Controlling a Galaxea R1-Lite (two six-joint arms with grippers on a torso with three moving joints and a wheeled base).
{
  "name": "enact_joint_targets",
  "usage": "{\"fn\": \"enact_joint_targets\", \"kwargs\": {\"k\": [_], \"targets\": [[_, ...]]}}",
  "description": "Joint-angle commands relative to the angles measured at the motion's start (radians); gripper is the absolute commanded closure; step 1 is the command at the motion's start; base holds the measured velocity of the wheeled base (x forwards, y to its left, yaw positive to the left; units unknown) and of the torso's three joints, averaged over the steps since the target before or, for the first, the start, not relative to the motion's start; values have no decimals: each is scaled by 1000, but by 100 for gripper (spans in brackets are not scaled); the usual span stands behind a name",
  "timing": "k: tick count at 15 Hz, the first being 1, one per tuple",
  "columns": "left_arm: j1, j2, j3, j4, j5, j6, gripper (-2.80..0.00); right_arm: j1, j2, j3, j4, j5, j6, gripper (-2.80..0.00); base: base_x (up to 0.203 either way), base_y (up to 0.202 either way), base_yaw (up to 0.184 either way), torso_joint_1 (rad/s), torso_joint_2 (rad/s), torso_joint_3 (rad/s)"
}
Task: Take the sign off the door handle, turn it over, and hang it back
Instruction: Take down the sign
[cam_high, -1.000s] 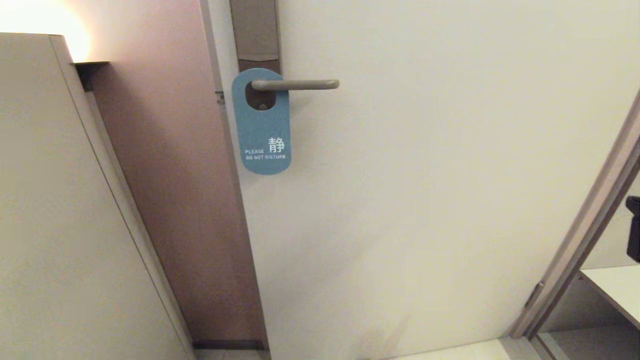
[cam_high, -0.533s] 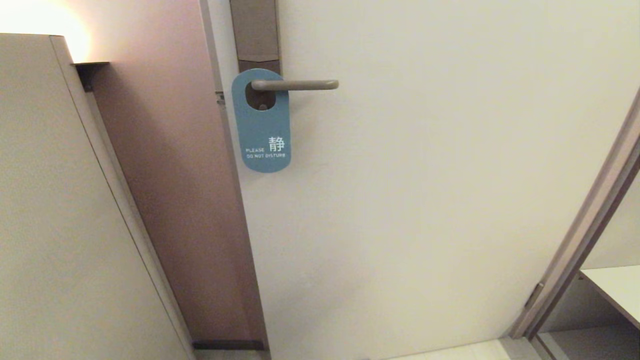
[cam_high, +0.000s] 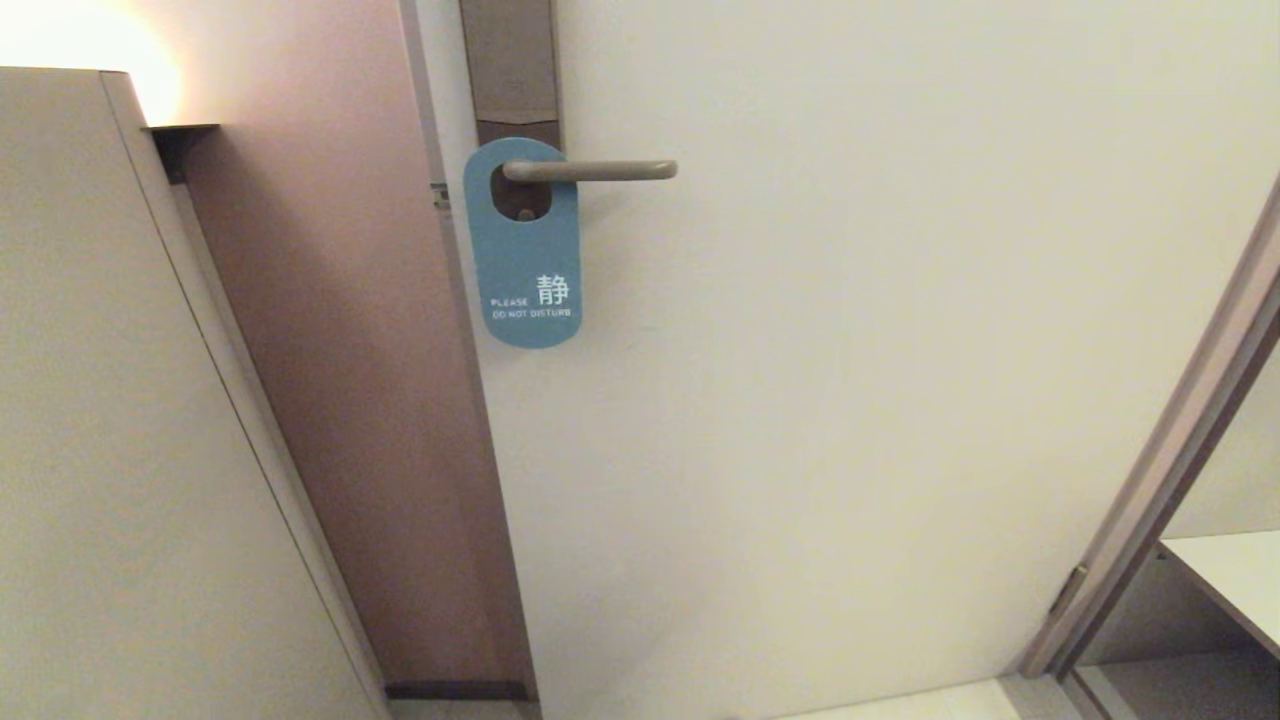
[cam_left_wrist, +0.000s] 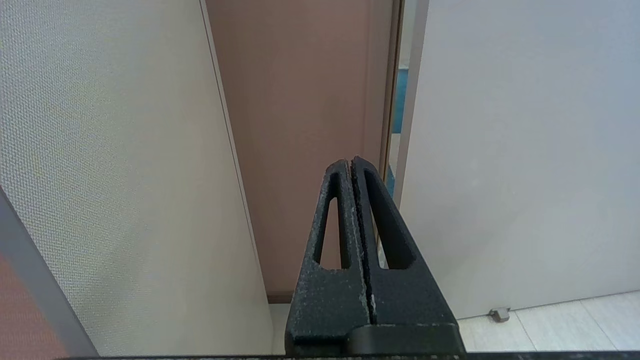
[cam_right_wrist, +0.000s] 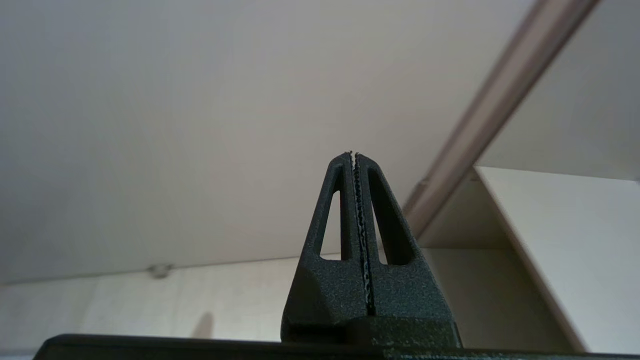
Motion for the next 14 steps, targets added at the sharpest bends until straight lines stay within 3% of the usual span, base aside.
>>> {"fn": "enact_joint_targets", "kwargs": {"k": [1,6,14], "targets": [[0,0,0,0,0,0,0,0,-92,10,36,19,10,0,0,0,0,0,0,0],[0,0,0,0,0,0,0,21,-180,10,162,70,50,0,0,0,0,0,0,0],[0,0,0,0,0,0,0,43,-306,10,225,114,61,0,0,0,0,0,0,0]]}}
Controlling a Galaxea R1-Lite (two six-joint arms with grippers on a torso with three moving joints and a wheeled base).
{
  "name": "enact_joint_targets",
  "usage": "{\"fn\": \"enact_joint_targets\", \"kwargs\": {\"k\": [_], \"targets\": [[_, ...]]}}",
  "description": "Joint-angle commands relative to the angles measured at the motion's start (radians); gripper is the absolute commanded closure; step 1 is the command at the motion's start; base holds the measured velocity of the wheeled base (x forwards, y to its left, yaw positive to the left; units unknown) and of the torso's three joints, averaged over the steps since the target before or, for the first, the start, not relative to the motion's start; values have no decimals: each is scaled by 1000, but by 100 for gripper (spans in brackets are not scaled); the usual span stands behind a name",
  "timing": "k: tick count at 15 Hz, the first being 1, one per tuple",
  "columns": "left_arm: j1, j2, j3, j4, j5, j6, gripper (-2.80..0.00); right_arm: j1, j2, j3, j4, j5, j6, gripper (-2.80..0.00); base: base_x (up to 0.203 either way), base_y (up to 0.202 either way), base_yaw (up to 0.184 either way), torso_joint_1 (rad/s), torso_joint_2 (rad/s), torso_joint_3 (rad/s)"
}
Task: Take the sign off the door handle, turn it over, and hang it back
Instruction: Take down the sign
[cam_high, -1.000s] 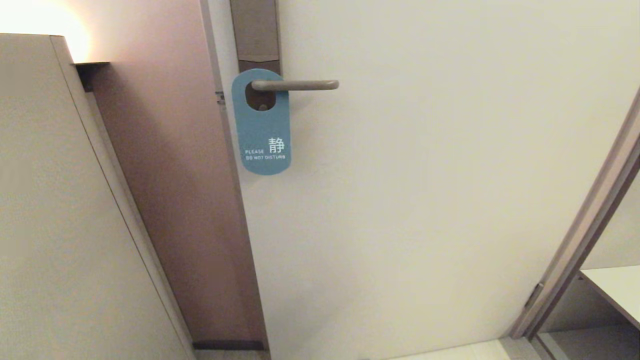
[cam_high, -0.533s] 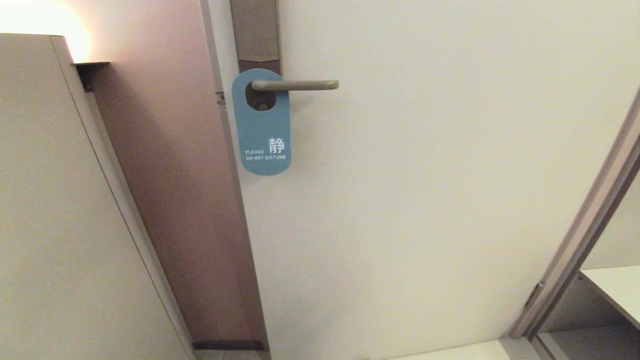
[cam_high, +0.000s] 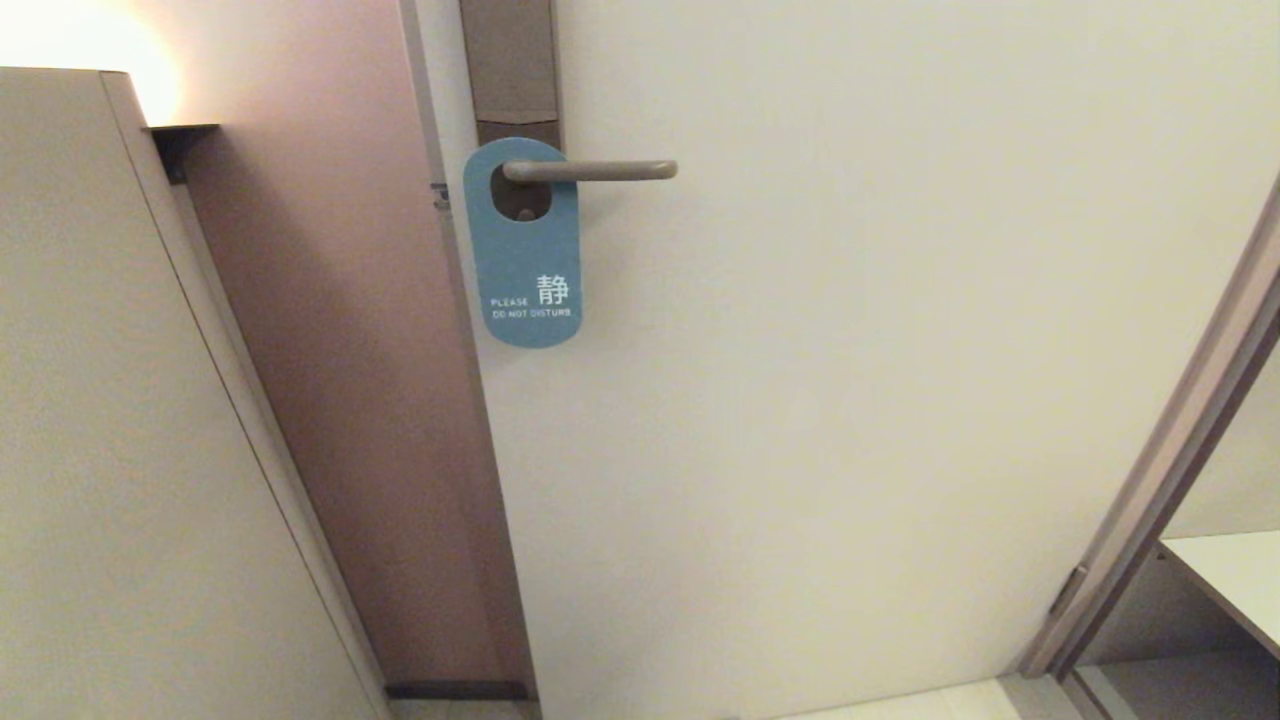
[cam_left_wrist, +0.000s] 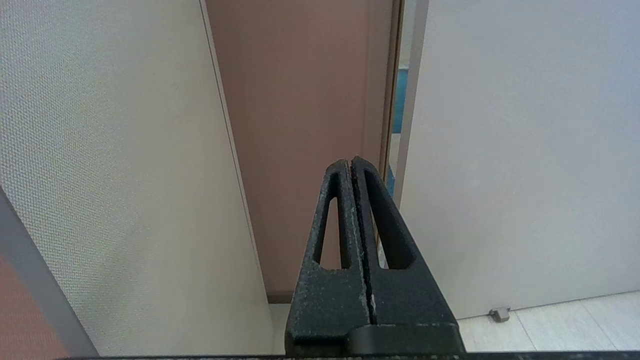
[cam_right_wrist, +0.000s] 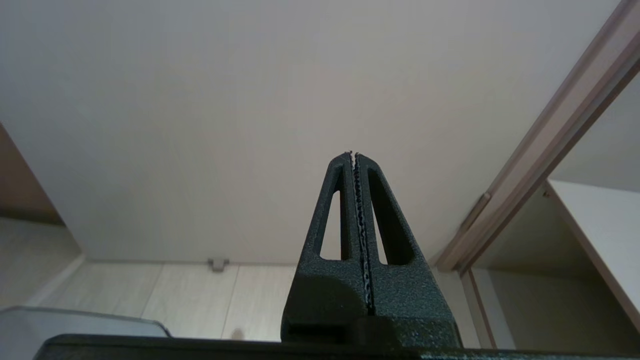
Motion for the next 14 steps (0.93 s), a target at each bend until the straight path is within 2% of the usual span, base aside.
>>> {"fn": "enact_joint_targets", "kwargs": {"k": [1,4,14], "targets": [[0,0,0,0,0,0,0,0,-37,0,1,0,-1,0,0,0,0,0,0,0],[0,0,0,0,0,0,0,1,-120,0,1,0,-1,0,0,0,0,0,0,0],[0,0,0,0,0,0,0,2,-123,0,1,0,7,0,0,0,0,0,0,0]]}}
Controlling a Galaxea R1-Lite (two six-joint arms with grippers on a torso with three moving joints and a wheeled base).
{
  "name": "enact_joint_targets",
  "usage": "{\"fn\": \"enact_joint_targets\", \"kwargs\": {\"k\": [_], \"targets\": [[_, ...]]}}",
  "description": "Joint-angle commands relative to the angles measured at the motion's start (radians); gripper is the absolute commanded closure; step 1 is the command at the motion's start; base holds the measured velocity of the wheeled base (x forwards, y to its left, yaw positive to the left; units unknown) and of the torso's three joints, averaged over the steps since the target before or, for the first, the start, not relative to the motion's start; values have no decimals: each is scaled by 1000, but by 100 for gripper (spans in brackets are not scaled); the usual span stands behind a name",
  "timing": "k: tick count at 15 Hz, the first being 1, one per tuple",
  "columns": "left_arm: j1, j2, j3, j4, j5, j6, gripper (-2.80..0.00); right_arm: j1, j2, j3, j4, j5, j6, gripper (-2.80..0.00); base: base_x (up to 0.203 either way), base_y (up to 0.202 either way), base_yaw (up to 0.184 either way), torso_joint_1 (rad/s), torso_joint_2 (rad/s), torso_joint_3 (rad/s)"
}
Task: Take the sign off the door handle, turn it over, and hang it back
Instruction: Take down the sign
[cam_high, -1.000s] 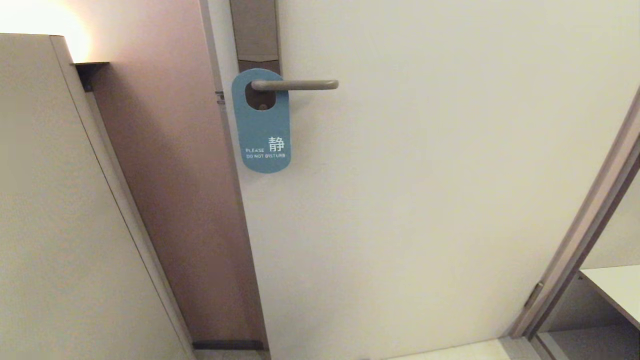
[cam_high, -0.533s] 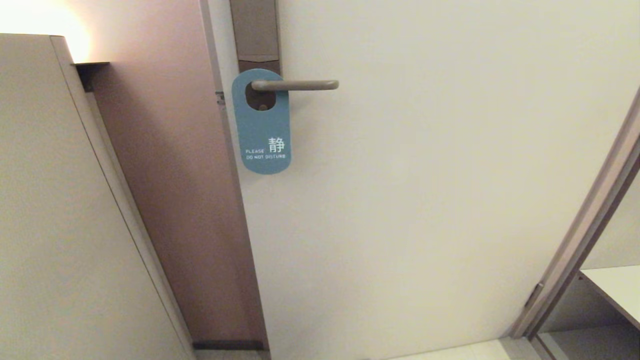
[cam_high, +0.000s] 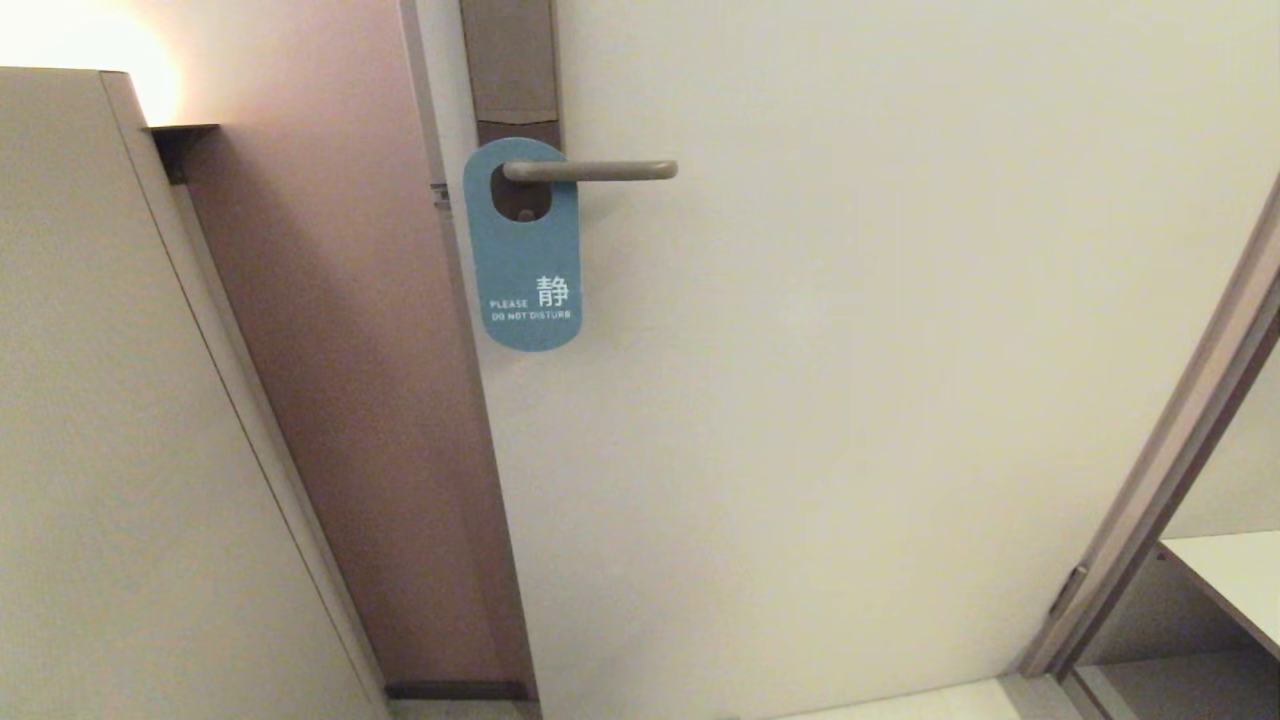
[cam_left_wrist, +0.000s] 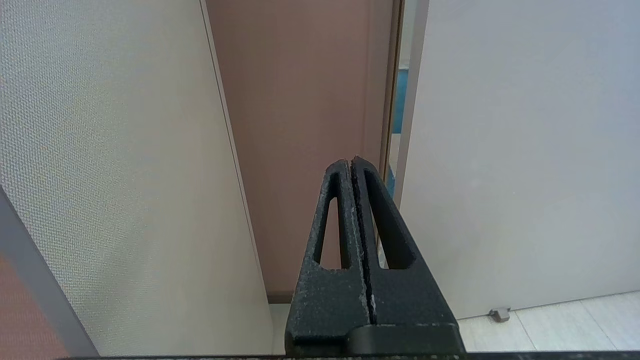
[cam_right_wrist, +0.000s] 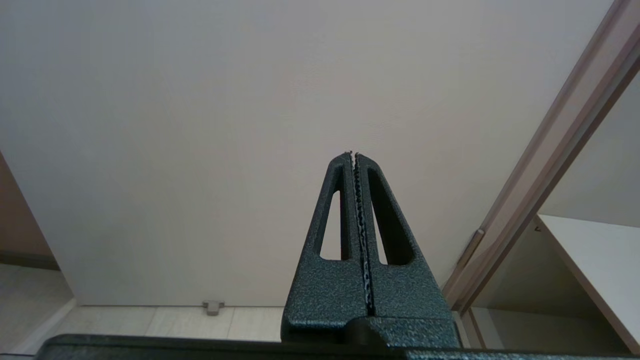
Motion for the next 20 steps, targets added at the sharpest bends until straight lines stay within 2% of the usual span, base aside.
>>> {"fn": "enact_joint_targets", "kwargs": {"k": [1,20], "targets": [[0,0,0,0,0,0,0,0,0,0,0,1,0,0,0,0,0,0,0,0],[0,0,-1,2,1,2,0,0,0,0,0,1,-2,0,0,0,0,0,0,0]]}}
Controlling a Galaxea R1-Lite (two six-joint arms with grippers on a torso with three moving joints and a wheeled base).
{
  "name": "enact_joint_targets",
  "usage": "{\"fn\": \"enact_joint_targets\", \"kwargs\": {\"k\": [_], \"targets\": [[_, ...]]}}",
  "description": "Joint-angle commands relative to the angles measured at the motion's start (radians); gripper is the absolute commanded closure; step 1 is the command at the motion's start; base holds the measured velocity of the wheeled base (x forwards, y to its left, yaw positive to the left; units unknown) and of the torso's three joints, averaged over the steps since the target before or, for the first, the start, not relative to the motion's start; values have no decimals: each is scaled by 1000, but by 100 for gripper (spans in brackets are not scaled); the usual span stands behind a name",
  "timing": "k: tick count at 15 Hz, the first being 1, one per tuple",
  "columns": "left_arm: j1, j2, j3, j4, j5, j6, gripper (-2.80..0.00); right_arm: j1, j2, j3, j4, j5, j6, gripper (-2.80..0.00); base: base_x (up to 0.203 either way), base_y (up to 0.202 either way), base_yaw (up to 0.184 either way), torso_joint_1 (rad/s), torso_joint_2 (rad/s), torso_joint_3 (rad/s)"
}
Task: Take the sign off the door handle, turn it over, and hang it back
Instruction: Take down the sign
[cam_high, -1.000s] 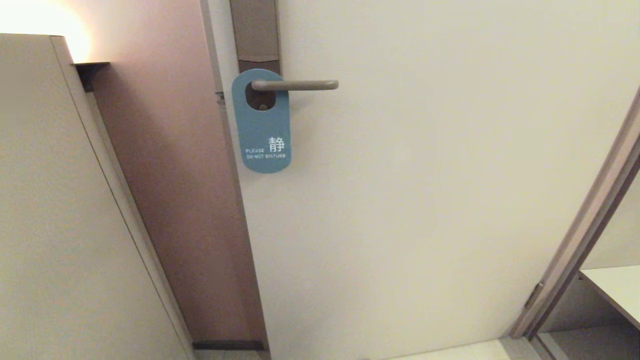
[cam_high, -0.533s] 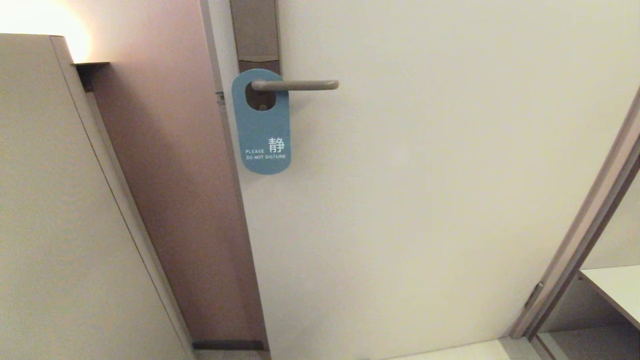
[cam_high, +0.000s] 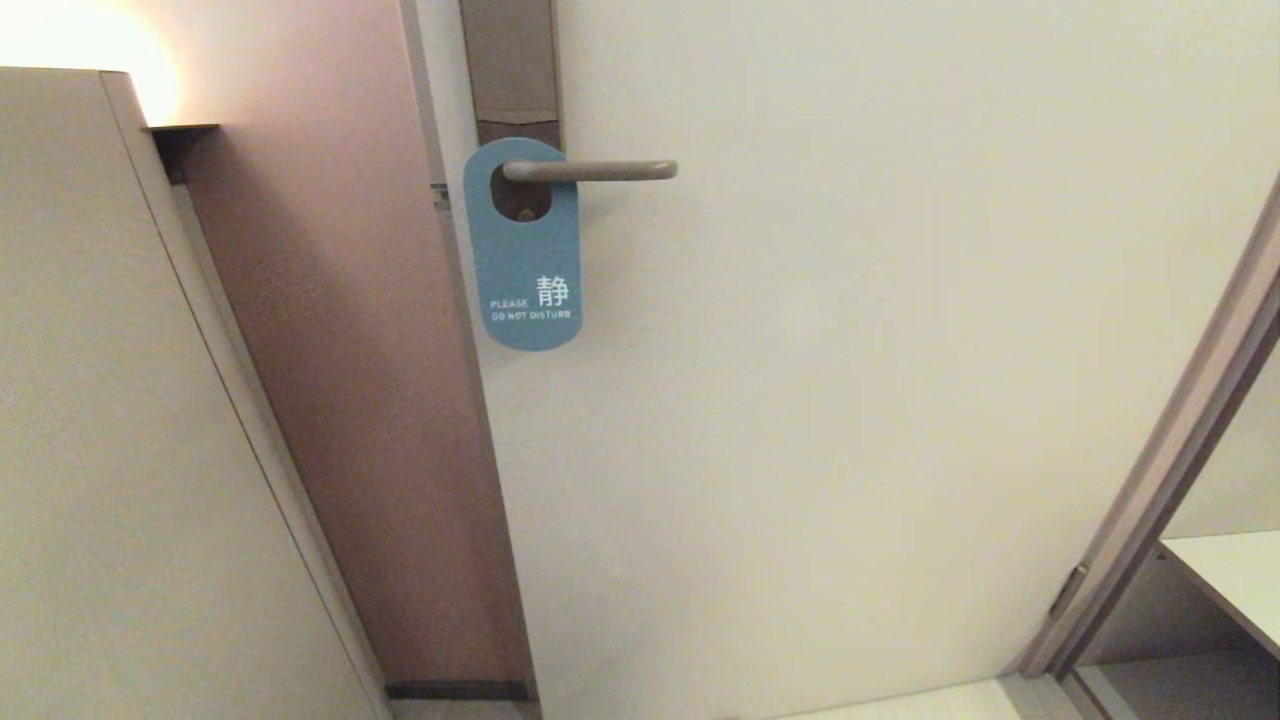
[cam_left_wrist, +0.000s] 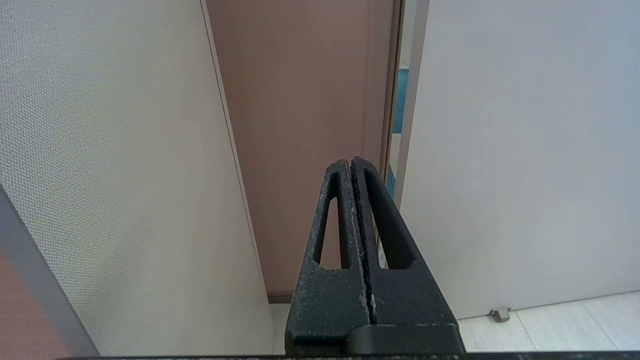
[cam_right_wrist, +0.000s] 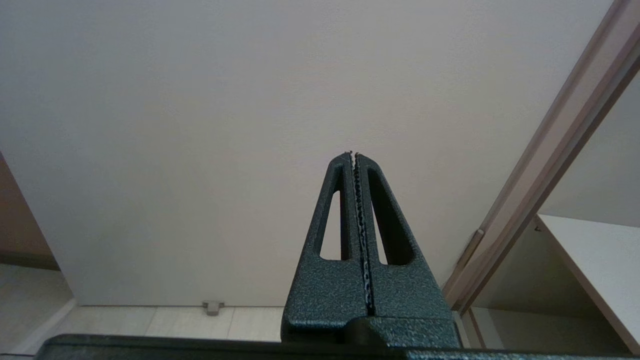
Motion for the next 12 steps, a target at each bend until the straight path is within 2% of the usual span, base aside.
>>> {"fn": "enact_joint_targets", "kwargs": {"k": [1,8,10,12], "targets": [[0,0,-1,1,0,0,0,0,1,0,0,1,-2,0,0,0,0,0,0,0],[0,0,-1,0,1,7,0,-1,1,0,0,1,-1,0,0,0,0,0,0,0],[0,0,-1,0,-3,65,0,0,1,0,0,1,-1,0,0,0,0,0,0,0],[-1,0,-1,-2,-13,69,0,0,1,0,0,1,-2,0,0,0,0,0,0,0]]}}
